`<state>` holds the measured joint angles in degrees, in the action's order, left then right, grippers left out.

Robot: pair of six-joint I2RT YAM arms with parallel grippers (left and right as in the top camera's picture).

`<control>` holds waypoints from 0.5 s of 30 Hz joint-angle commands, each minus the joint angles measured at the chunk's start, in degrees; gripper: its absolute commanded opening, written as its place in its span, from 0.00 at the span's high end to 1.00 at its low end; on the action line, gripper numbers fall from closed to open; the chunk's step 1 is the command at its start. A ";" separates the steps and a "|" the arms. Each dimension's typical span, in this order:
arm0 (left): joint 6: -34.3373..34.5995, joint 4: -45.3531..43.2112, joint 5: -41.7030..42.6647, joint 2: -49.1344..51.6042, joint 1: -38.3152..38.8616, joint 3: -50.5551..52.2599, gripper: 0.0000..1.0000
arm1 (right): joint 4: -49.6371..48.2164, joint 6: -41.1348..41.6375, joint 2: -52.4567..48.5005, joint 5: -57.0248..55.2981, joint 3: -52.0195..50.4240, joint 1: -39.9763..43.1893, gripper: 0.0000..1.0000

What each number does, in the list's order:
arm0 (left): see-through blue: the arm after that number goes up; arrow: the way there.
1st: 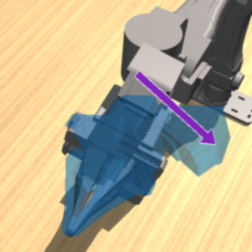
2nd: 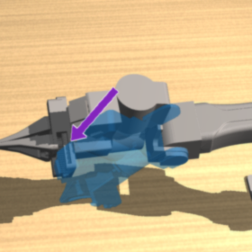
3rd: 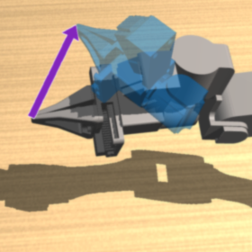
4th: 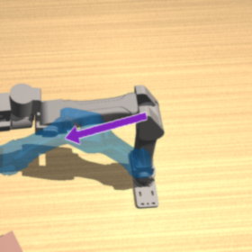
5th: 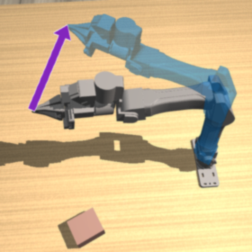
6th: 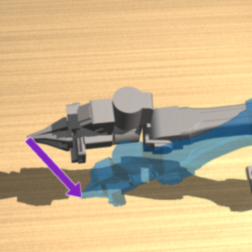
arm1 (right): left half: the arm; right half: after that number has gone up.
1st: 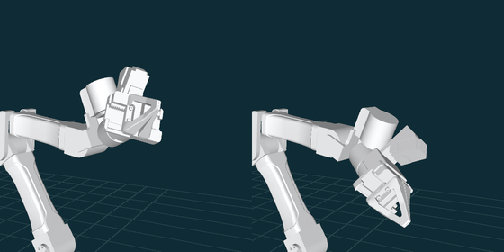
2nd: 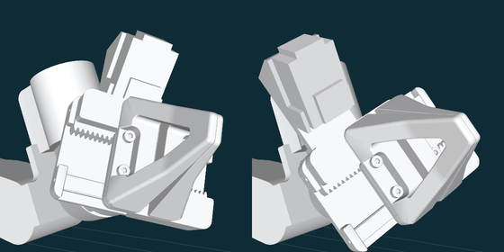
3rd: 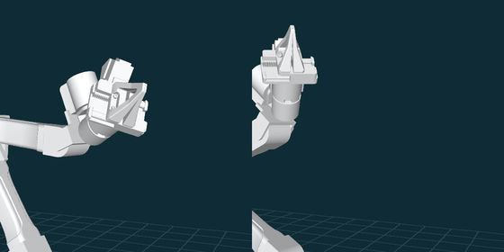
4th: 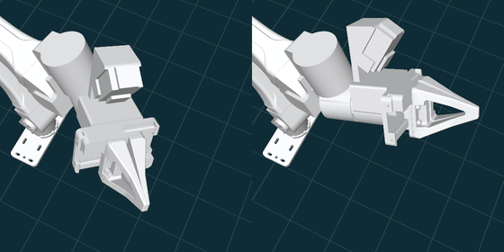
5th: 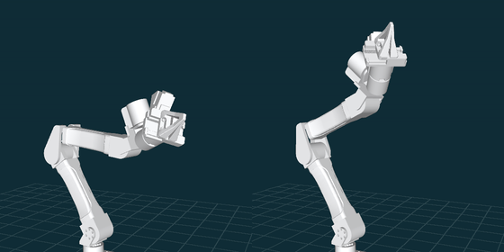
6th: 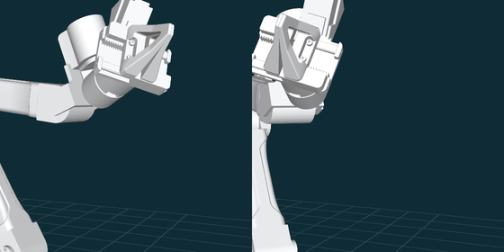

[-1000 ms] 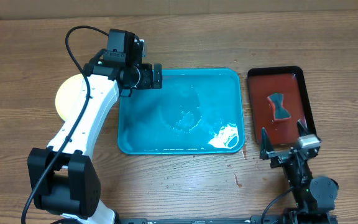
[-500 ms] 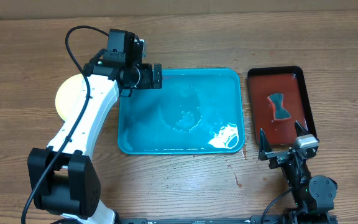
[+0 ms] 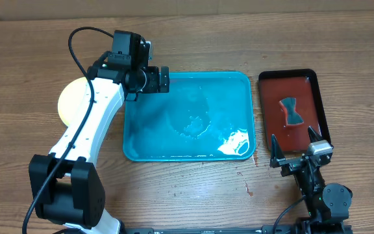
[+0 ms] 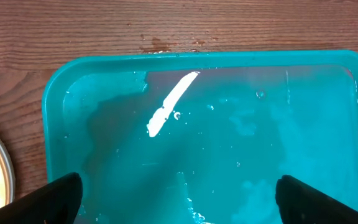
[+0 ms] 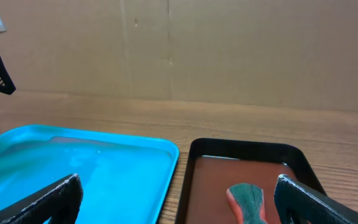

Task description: Clean dirty plates on tray and stack at the side

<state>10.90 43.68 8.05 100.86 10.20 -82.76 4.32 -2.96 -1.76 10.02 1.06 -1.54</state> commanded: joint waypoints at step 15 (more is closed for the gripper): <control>-15.19 -23.63 -5.01 -32.39 0.11 26.58 0.00 | -0.33 0.42 0.42 -0.57 -0.61 -0.44 0.00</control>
<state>2.59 23.22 1.98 74.04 10.20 -64.53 4.32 -2.98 -1.76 10.04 1.06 -1.54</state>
